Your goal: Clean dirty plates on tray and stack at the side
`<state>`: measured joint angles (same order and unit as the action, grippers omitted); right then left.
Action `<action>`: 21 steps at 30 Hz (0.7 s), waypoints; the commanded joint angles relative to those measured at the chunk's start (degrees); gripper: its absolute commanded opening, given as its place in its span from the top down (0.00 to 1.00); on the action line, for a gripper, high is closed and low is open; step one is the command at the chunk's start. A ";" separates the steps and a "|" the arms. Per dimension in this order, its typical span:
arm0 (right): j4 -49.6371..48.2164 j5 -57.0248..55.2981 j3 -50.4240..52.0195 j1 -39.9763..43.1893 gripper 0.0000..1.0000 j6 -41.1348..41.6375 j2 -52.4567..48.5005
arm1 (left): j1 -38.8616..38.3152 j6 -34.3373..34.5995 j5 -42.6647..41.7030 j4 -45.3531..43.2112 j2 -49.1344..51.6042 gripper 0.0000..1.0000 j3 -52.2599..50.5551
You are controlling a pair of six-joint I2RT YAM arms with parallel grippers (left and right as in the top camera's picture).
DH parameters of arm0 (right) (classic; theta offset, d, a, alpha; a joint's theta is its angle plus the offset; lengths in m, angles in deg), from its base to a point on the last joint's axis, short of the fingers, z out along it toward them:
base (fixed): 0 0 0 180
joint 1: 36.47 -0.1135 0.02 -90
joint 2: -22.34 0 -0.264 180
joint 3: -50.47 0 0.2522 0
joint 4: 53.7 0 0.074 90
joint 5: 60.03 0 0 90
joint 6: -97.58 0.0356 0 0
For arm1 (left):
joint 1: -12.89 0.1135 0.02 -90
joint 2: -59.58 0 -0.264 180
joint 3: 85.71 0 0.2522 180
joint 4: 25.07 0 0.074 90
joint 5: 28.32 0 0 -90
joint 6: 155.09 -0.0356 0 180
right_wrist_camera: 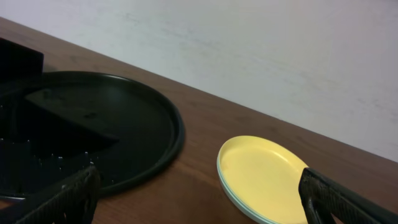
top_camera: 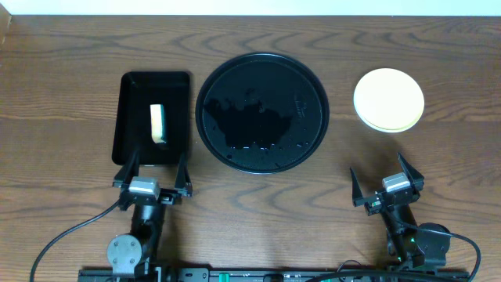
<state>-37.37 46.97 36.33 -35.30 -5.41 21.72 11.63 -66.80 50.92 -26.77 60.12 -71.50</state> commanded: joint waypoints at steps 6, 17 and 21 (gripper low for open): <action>0.24 0.42 0.07 0.79 0.01 0.70 0.33 | -0.15 0.09 2.97 12.28 -0.44 0.08 -0.22; 0.24 0.42 0.07 0.79 0.01 0.70 0.33 | 0.31 4.59 11.50 19.61 -0.44 0.08 -0.22; 0.22 0.42 0.07 0.79 0.01 0.70 0.33 | 0.59 5.22 11.26 19.58 -0.44 0.08 -0.22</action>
<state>-37.39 46.97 36.33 -35.30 -5.41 21.72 11.88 -62.72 59.53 -9.68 60.21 -70.93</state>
